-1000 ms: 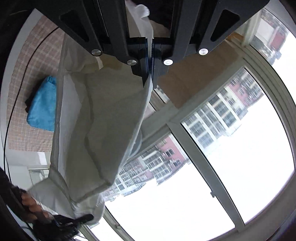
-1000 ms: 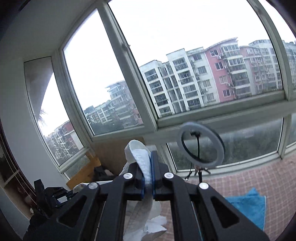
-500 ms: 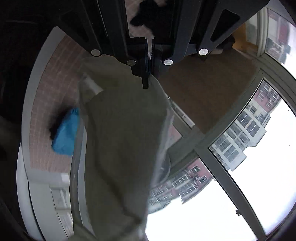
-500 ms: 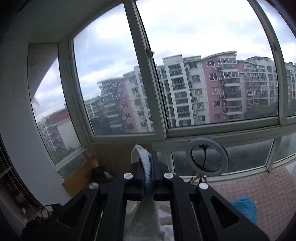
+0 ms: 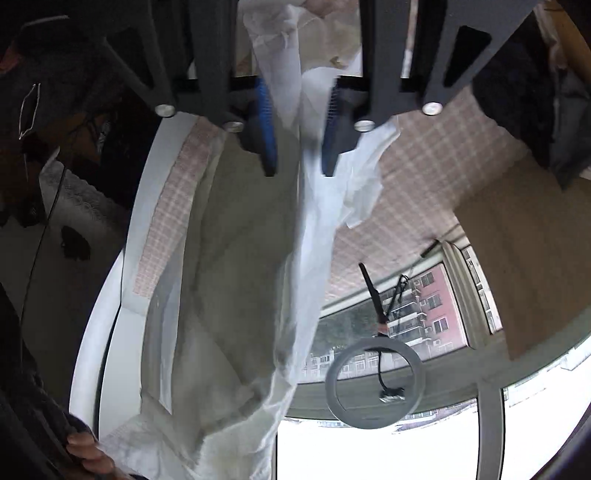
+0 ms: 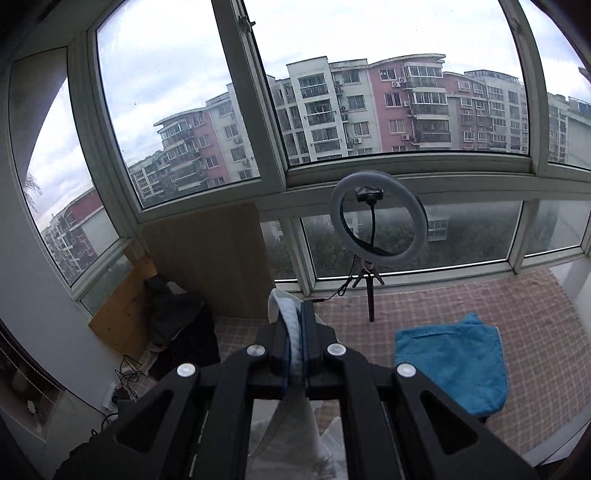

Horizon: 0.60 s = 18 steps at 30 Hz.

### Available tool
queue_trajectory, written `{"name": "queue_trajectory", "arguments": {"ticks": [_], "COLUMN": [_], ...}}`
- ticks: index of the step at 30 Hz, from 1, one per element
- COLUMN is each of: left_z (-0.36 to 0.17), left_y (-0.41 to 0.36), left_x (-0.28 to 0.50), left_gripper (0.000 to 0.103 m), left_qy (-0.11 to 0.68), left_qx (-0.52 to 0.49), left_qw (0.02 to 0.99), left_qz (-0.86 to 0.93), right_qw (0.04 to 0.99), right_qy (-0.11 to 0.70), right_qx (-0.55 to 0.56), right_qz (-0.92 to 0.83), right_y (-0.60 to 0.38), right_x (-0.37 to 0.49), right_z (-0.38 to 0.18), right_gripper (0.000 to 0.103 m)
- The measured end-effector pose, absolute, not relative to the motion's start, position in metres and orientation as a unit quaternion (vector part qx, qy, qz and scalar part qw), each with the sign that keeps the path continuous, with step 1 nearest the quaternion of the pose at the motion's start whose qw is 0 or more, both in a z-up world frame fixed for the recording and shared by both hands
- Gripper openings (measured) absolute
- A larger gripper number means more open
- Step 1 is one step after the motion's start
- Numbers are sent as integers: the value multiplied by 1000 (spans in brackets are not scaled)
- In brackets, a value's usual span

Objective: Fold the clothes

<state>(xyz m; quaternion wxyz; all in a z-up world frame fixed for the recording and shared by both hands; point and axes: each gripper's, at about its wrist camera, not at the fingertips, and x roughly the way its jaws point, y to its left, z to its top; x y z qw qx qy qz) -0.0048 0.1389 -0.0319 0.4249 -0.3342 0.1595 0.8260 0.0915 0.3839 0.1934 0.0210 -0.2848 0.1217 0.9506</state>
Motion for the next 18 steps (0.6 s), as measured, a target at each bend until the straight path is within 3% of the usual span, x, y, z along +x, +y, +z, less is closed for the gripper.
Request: {"name": "queue_trajectory", "arguments": {"ticks": [8,18], "left_z": [-95,-73], "left_y": [166,169], "left_x": [31,2], "left_gripper": [31,35], "left_qy": [150,119], "left_qx": [-377,-367], "left_qw": [432,425], "left_qz": [805,819], "right_qw": [30,24], "right_qy": [112,96], "right_qx": [-312,-317], "right_qz": [943,943], "right_y": [394,398], "right_x": [83,82], "right_z": [183,183], "right_gripper": [5,5]}}
